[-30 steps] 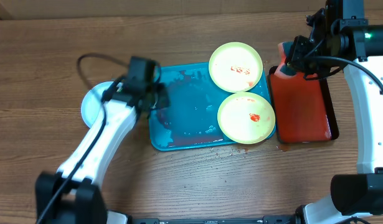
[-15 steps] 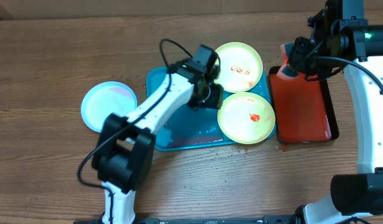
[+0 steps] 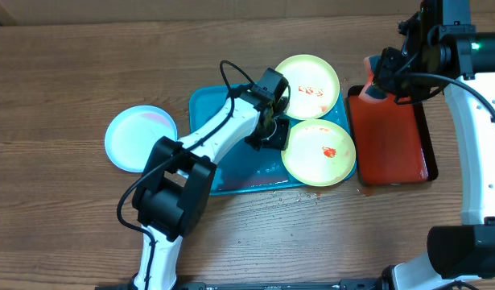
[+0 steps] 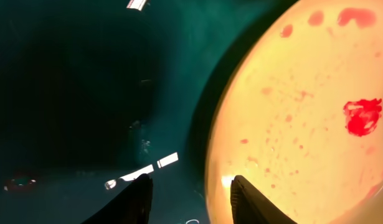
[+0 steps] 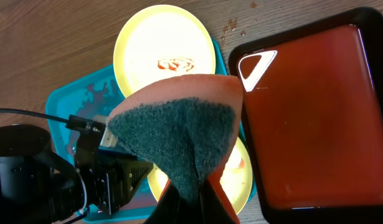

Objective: Clean dirty plates on tray and stack at the side
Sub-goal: 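Move the left gripper to the lower yellow plate's rim and grip it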

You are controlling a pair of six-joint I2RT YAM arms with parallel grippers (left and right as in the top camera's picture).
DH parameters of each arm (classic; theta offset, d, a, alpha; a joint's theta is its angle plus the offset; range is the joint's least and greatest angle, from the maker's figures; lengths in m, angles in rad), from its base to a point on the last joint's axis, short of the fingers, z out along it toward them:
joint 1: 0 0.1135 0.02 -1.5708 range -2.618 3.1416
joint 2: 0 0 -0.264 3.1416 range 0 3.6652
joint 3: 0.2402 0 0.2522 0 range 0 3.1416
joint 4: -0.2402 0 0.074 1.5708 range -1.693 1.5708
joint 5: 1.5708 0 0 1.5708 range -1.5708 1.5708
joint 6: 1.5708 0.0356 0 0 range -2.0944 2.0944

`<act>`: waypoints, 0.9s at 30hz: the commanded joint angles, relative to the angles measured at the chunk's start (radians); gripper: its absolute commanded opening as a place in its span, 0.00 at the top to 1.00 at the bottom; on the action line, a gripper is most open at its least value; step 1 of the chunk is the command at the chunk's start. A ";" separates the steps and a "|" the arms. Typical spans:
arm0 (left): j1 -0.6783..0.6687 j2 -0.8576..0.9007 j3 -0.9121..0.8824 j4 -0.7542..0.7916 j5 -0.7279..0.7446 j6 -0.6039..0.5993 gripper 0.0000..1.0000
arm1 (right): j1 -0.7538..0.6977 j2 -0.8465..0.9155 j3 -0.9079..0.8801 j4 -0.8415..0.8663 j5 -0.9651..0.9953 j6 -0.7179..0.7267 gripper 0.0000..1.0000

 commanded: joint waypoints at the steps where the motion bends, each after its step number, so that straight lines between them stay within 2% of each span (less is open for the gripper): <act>1: -0.009 0.020 0.019 0.004 -0.003 0.023 0.58 | 0.001 -0.005 0.006 0.003 0.007 -0.007 0.96; 21: -0.041 0.020 0.029 0.020 -0.063 0.076 0.64 | 0.001 -0.005 0.006 -0.024 0.008 -0.008 0.96; 27: -0.041 0.020 0.029 0.011 -0.084 0.078 0.72 | 0.001 -0.005 0.006 -0.028 0.008 -0.027 0.96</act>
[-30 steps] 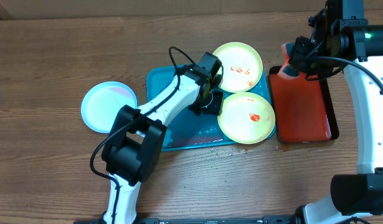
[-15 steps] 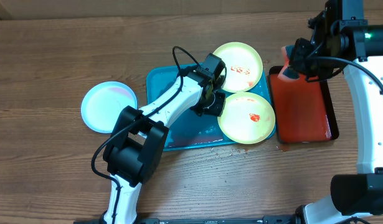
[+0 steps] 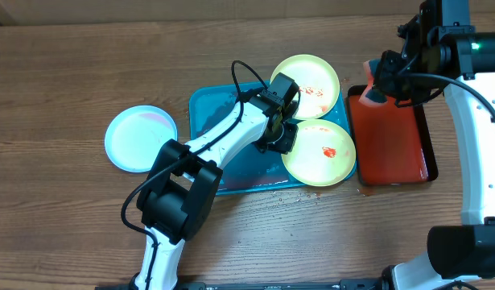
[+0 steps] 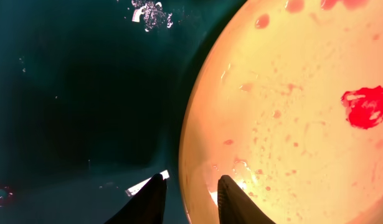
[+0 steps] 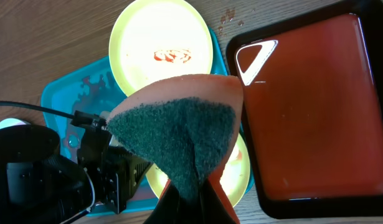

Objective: Clean dirty plates on tray and stack at the side
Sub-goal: 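Move the left gripper to the lower yellow plate's rim and grip it, then carry the sponge with the right gripper onto the lower yellow plate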

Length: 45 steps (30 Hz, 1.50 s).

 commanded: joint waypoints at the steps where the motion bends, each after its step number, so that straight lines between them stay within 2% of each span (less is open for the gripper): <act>1: -0.002 0.021 0.026 -0.001 -0.023 0.024 0.74 | 0.001 -0.005 0.006 0.002 0.008 -0.019 0.96; 4: -0.002 0.021 0.026 0.005 -0.021 0.022 0.82 | 0.001 -0.005 0.006 0.002 0.008 -0.019 0.96; 7: -0.002 0.021 0.026 0.006 -0.021 0.021 0.96 | 0.001 -0.005 0.006 0.002 0.008 -0.019 0.96; 16: 0.009 0.019 0.072 -0.055 -0.026 0.016 0.96 | 0.001 -0.005 0.006 -0.002 0.008 -0.023 0.96; 23: 0.054 0.019 0.133 -0.225 -0.220 -0.003 0.96 | 0.001 -0.005 0.006 -0.002 0.007 -0.023 0.96; 27: 0.126 0.019 0.132 -0.259 -0.226 -0.042 0.96 | 0.008 -0.004 0.000 0.000 -0.023 -0.022 0.96; 33: 0.221 0.020 0.130 -0.280 -0.224 -0.034 0.96 | 0.058 -0.003 -0.052 0.037 -0.066 -0.018 0.96; 40: 0.243 0.020 0.088 -0.265 -0.235 -0.022 0.96 | 0.152 -0.002 -0.142 0.134 -0.073 0.013 0.96; 45: 0.244 0.020 0.023 -0.204 -0.235 -0.023 0.85 | 0.193 -0.002 -0.177 0.182 -0.072 0.035 0.96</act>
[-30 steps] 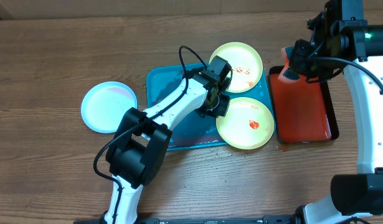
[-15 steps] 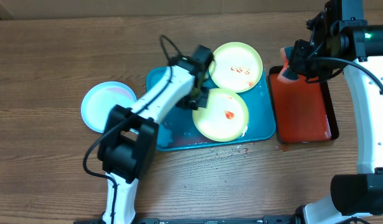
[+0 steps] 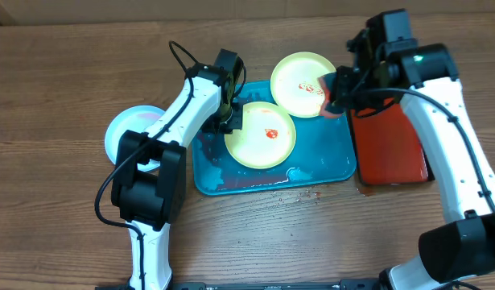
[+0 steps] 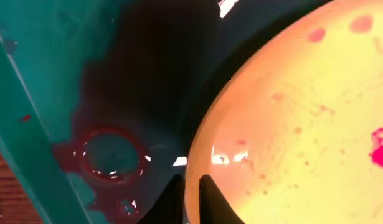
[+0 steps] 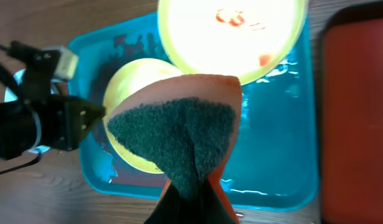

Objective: Clean dirty plates on tray and stack at the side
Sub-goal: 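Carry the sponge with the right gripper onto the lower yellow plate, then scrub the yellow plate with the sponge while the left gripper holds it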

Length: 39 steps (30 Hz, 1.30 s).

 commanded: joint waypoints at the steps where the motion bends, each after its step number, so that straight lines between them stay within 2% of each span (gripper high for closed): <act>1: -0.007 0.020 -0.051 0.032 -0.014 -0.007 0.83 | 0.014 -0.003 -0.010 0.021 -0.010 0.022 0.96; 5: -0.007 0.020 -0.092 0.102 -0.013 -0.014 0.77 | 0.026 -0.003 -0.010 0.040 -0.010 0.041 0.96; 7: -0.006 0.020 -0.101 0.126 -0.013 -0.023 0.79 | 0.035 0.004 -0.010 0.054 -0.010 0.045 0.96; 9: -0.006 0.020 -0.104 0.143 -0.013 -0.026 0.96 | 0.048 0.018 -0.010 0.063 -0.010 0.047 0.96; 14: -0.006 0.025 -0.104 0.140 -0.010 -0.052 0.96 | 0.094 0.088 -0.010 0.078 -0.006 0.048 0.96; 25: 0.009 0.025 -0.105 0.021 -0.018 -0.051 0.96 | 0.188 0.274 -0.010 0.150 -0.006 0.080 0.96; 39: 0.071 0.025 -0.105 -0.054 -0.039 0.029 0.96 | 0.258 0.462 -0.010 0.232 0.037 0.167 0.96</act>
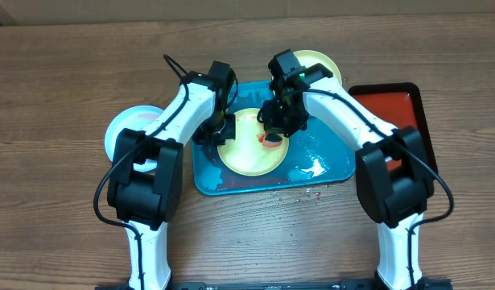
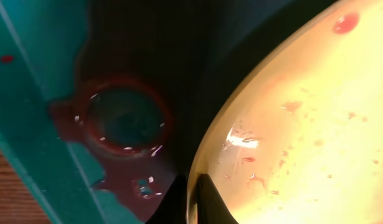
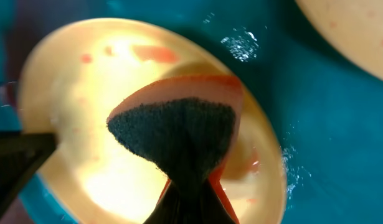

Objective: Clean dirty plates on tray and stack at the side
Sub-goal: 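Scrub the yellow plate with the sponge while the left gripper holds it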

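A stained yellow plate (image 1: 245, 157) lies in the teal tray (image 1: 327, 173). My left gripper (image 1: 223, 129) is shut on its left rim, which the fingertips (image 2: 207, 202) pinch in the left wrist view; red specks dot the plate (image 2: 303, 124). My right gripper (image 3: 188, 199) is shut on an orange sponge with a dark green scrub face (image 3: 179, 137). The sponge (image 1: 273, 137) rests on the plate (image 3: 85, 124) near its middle. A second dirty yellow plate (image 1: 323, 64) sits at the tray's back edge, partly hidden by the right arm.
A pale blue plate (image 1: 125, 138) lies on the wooden table left of the tray. A red tray (image 1: 392, 101) stands to the right. Reddish water pools on the tray floor (image 2: 122, 118), and droplets spot the table in front (image 1: 307, 193).
My right gripper has moved from above the tray's back right, near the second plate, down to the held plate, and the sponge now sits on it. The left gripper keeps hold of the rim.
The left gripper stood open around the front plate's rim at the tray's right side while the right held the sponge over the red tray. The left fingers narrowed, then were shut on the rim with the plate in the tray's middle. The sponge is now on it.
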You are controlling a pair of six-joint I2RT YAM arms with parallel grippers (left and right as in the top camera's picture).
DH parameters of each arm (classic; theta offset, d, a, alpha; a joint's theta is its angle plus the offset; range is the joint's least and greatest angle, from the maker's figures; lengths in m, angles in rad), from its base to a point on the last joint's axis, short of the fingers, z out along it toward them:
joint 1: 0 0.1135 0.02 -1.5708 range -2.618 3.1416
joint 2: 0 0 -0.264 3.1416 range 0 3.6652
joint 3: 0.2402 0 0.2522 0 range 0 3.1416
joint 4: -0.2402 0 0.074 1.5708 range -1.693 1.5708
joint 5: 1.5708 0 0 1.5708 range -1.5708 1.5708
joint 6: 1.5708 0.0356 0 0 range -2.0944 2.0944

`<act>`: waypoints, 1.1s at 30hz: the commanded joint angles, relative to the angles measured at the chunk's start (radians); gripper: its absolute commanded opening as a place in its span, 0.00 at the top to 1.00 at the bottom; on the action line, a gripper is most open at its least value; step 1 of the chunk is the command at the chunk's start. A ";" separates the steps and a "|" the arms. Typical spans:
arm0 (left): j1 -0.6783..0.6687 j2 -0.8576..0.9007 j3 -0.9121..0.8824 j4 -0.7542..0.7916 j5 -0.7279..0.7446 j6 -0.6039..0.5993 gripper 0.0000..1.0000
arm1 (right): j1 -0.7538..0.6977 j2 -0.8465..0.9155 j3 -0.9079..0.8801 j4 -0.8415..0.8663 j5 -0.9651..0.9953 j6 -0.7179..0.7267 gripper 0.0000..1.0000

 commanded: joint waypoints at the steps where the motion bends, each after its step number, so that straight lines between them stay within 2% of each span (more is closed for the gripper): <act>1: 0.031 0.027 -0.024 -0.015 -0.060 0.042 0.96 | -0.004 0.027 0.000 0.009 0.025 0.047 0.96; 5: 0.042 0.027 -0.024 -0.015 -0.059 0.042 0.96 | -0.001 0.070 0.000 0.012 0.018 0.076 0.96; 17: 0.042 0.027 -0.024 0.010 -0.026 0.041 0.96 | 0.115 0.141 0.000 0.103 -0.202 0.101 0.96; 24: 0.045 0.027 -0.024 0.021 -0.027 0.041 0.96 | 0.153 0.140 0.000 0.044 -0.247 0.090 0.96; 28: 0.045 0.027 -0.024 0.021 -0.027 0.041 0.96 | 0.132 0.140 0.022 -0.056 -0.201 0.059 0.96; 33: 0.046 0.027 -0.024 0.021 -0.031 0.041 0.96 | 0.092 0.140 0.101 -0.211 0.079 0.069 0.96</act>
